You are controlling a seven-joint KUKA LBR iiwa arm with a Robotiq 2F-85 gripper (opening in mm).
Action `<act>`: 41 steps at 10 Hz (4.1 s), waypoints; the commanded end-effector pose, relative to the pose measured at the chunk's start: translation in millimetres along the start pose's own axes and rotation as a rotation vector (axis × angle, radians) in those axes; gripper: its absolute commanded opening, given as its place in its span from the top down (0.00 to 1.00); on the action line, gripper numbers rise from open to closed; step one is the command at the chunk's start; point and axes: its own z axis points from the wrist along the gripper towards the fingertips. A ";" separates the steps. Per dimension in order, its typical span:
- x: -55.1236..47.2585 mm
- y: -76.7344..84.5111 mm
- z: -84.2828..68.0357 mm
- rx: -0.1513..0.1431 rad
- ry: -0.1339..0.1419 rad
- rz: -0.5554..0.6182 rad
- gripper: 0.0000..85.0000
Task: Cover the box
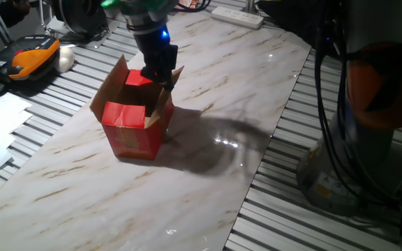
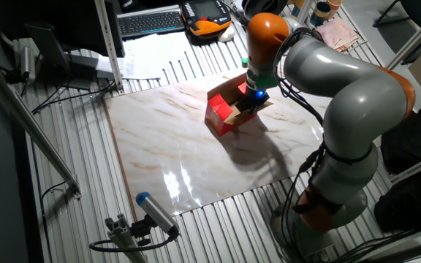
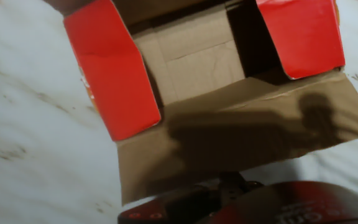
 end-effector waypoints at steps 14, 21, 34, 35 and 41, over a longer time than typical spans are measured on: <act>6.8 -6.6 16.4 0.023 0.070 -0.003 1.00; 0.8 -5.8 13.8 0.031 0.083 -0.017 1.00; -28.3 24.3 0.4 -0.021 0.047 0.075 1.00; -34.4 31.1 -5.8 -0.017 0.054 0.083 1.00; -62.6 50.4 3.7 -0.008 -0.006 0.102 1.00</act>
